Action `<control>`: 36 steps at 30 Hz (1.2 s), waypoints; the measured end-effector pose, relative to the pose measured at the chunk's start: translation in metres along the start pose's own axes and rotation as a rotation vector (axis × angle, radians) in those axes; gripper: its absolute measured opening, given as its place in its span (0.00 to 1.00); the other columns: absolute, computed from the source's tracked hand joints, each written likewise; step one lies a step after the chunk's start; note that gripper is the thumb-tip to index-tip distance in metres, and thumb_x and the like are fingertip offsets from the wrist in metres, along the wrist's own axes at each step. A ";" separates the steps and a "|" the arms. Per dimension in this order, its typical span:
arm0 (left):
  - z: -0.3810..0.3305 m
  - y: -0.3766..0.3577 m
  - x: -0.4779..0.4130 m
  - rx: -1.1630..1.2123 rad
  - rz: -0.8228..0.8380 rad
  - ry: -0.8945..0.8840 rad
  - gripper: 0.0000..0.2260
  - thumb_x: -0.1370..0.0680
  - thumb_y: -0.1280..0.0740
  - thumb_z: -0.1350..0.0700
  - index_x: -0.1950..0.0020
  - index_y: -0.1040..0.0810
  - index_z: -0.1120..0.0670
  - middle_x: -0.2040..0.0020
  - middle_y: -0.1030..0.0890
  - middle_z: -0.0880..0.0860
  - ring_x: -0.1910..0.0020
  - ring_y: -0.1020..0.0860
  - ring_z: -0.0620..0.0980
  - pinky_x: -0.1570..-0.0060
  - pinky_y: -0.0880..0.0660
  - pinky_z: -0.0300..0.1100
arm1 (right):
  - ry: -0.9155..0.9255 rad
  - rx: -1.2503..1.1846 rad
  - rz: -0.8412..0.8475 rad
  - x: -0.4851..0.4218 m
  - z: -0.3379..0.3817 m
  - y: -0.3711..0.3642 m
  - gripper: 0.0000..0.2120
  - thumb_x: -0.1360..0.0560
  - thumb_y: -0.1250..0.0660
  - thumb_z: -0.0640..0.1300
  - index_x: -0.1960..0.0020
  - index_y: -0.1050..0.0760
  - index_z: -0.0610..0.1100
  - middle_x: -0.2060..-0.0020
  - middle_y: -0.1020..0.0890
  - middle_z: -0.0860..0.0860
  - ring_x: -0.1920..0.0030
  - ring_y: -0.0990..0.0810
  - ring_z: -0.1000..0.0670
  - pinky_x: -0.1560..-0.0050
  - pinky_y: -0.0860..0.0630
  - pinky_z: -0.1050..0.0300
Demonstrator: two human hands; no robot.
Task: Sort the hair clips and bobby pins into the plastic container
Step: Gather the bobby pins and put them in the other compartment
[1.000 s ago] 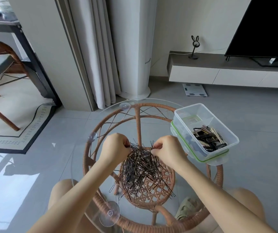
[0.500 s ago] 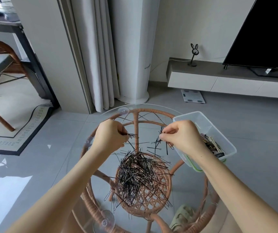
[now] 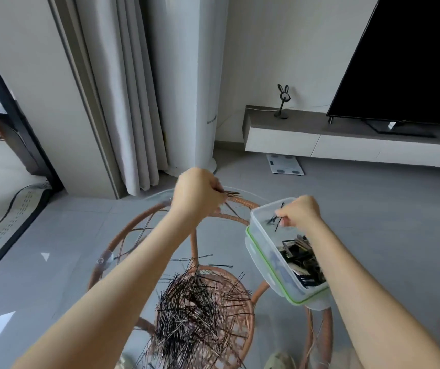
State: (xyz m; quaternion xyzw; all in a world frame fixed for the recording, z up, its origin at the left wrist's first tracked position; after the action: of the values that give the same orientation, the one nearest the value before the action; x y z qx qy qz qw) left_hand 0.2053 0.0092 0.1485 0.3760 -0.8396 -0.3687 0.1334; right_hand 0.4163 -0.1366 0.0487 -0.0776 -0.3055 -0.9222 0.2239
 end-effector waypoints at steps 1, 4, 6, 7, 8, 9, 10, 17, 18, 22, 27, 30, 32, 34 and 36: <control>-0.010 -0.012 -0.012 -0.016 0.018 -0.016 0.06 0.29 0.32 0.63 0.65 0.18 0.58 0.69 0.17 0.55 0.68 0.17 0.52 0.61 0.18 0.41 | -0.010 0.011 0.054 -0.006 -0.006 -0.010 0.12 0.37 0.26 0.31 0.66 0.30 0.37 0.72 0.24 0.44 0.69 0.20 0.42 0.54 0.20 0.41; -0.037 -0.058 -0.044 -0.093 0.063 -0.078 0.07 0.32 0.35 0.66 0.62 0.17 0.63 0.68 0.18 0.57 0.64 0.17 0.57 0.58 0.18 0.47 | 0.022 0.145 0.112 -0.016 -0.008 -0.020 0.09 0.31 0.29 0.38 0.65 0.28 0.39 0.68 0.22 0.44 0.65 0.20 0.45 0.66 0.19 0.59; -0.051 -0.090 -0.058 -0.151 0.130 -0.101 0.07 0.34 0.36 0.68 0.65 0.18 0.63 0.66 0.17 0.58 0.61 0.17 0.57 0.61 0.19 0.44 | 0.021 0.168 0.097 -0.022 -0.006 -0.011 0.04 0.29 0.33 0.36 0.61 0.27 0.39 0.64 0.23 0.42 0.65 0.22 0.46 0.76 0.24 0.66; -0.055 -0.104 -0.063 -0.184 0.160 -0.110 0.06 0.35 0.36 0.69 0.69 0.21 0.62 0.67 0.18 0.58 0.62 0.18 0.57 0.64 0.21 0.43 | 0.023 0.161 0.089 -0.025 -0.007 -0.005 0.02 0.28 0.35 0.35 0.59 0.27 0.39 0.62 0.23 0.41 0.64 0.23 0.45 0.77 0.25 0.66; -0.059 -0.117 -0.068 -0.212 0.180 -0.119 0.08 0.35 0.37 0.69 0.72 0.25 0.60 0.70 0.21 0.56 0.63 0.19 0.57 0.66 0.24 0.42 | 0.023 0.153 0.086 -0.028 -0.008 0.003 0.02 0.28 0.35 0.33 0.57 0.27 0.38 0.61 0.23 0.41 0.64 0.23 0.45 0.76 0.24 0.66; -0.061 -0.131 -0.072 -0.242 0.201 -0.128 0.10 0.34 0.37 0.70 0.73 0.29 0.58 0.72 0.24 0.54 0.64 0.21 0.57 0.67 0.27 0.41 | 0.013 0.135 0.090 -0.030 -0.011 0.008 0.03 0.28 0.36 0.32 0.57 0.27 0.38 0.61 0.22 0.40 0.64 0.22 0.45 0.73 0.23 0.64; -0.063 -0.145 -0.075 -0.275 0.230 -0.141 0.12 0.33 0.37 0.70 0.73 0.31 0.57 0.73 0.28 0.52 0.65 0.23 0.56 0.66 0.29 0.41 | 0.007 0.115 0.099 -0.032 -0.014 0.012 0.04 0.29 0.37 0.31 0.59 0.26 0.38 0.62 0.22 0.40 0.65 0.22 0.45 0.71 0.22 0.62; -0.072 -0.208 -0.064 -0.569 0.566 -0.421 0.15 0.25 0.37 0.65 0.39 0.24 0.58 0.44 0.21 0.55 0.43 0.24 0.56 0.45 0.26 0.44 | 0.068 0.083 0.032 -0.033 -0.024 0.026 0.08 0.27 0.40 0.29 0.60 0.22 0.31 0.62 0.20 0.38 0.65 0.19 0.43 0.50 0.20 0.44; -0.071 -0.211 -0.064 -0.577 0.606 -0.439 0.19 0.25 0.35 0.63 0.35 0.27 0.56 0.38 0.23 0.55 0.39 0.25 0.55 0.40 0.27 0.44 | 0.090 0.106 0.042 -0.031 -0.022 0.026 0.09 0.27 0.40 0.28 0.59 0.22 0.31 0.61 0.20 0.38 0.65 0.19 0.44 0.49 0.20 0.43; -0.071 -0.194 -0.055 -0.360 0.693 -0.375 0.24 0.27 0.31 0.62 0.31 0.30 0.55 0.32 0.27 0.53 0.33 0.28 0.51 0.33 0.33 0.41 | 0.217 0.264 0.004 -0.015 -0.007 0.032 0.13 0.30 0.41 0.28 0.60 0.19 0.36 0.61 0.17 0.39 0.57 0.18 0.39 0.51 0.20 0.45; -0.051 -0.108 -0.035 -0.131 0.415 -0.304 0.14 0.27 0.31 0.61 0.42 0.21 0.56 0.42 0.19 0.54 0.45 0.20 0.51 0.45 0.27 0.38 | 0.375 0.191 0.086 0.058 0.016 0.015 0.10 0.31 0.29 0.42 0.50 0.20 0.43 0.55 0.17 0.48 0.60 0.18 0.49 0.52 0.21 0.51; 0.005 -0.080 0.003 -0.397 0.474 -0.238 0.25 0.30 0.28 0.48 0.34 0.28 0.48 0.35 0.27 0.52 0.36 0.27 0.53 0.39 0.30 0.44 | 0.553 0.419 0.416 0.129 0.008 -0.033 0.30 0.36 0.26 0.56 0.37 0.28 0.51 0.44 0.25 0.56 0.45 0.24 0.55 0.43 0.27 0.55; 0.054 -0.072 0.043 -0.625 0.626 -0.152 0.40 0.35 0.28 0.39 0.27 0.42 0.42 0.27 0.41 0.55 0.28 0.40 0.57 0.32 0.35 0.53 | 0.643 0.698 0.547 0.160 -0.014 -0.062 0.43 0.39 0.28 0.63 0.29 0.42 0.56 0.32 0.36 0.53 0.32 0.37 0.51 0.33 0.37 0.52; 0.093 -0.071 0.087 -0.738 0.745 -0.099 0.50 0.37 0.28 0.35 0.25 0.57 0.40 0.24 0.51 0.56 0.26 0.49 0.60 0.31 0.37 0.58 | 0.644 0.934 0.567 0.168 -0.043 -0.080 0.52 0.41 0.30 0.67 0.26 0.55 0.57 0.27 0.46 0.49 0.28 0.46 0.45 0.30 0.43 0.47; 0.122 -0.075 0.129 -0.768 0.801 -0.075 0.55 0.39 0.29 0.33 0.28 0.67 0.40 0.23 0.57 0.57 0.25 0.53 0.61 0.30 0.39 0.60 | 0.627 1.050 0.569 0.173 -0.066 -0.095 0.58 0.43 0.31 0.70 0.26 0.62 0.56 0.25 0.51 0.46 0.27 0.49 0.42 0.28 0.46 0.43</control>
State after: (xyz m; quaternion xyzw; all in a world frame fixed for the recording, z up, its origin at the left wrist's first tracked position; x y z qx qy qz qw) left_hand 0.0958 -0.0551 0.0029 -0.0616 -0.7264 -0.5817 0.3608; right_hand 0.2181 -0.1716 -0.0062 0.2355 -0.6013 -0.5354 0.5444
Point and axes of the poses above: each hand's wrist, its own x-axis away from the middle knuckle, its own y-axis out of the back of the hand, z = x × y, the point moved 8 cm from there along -x, towards the middle knuckle
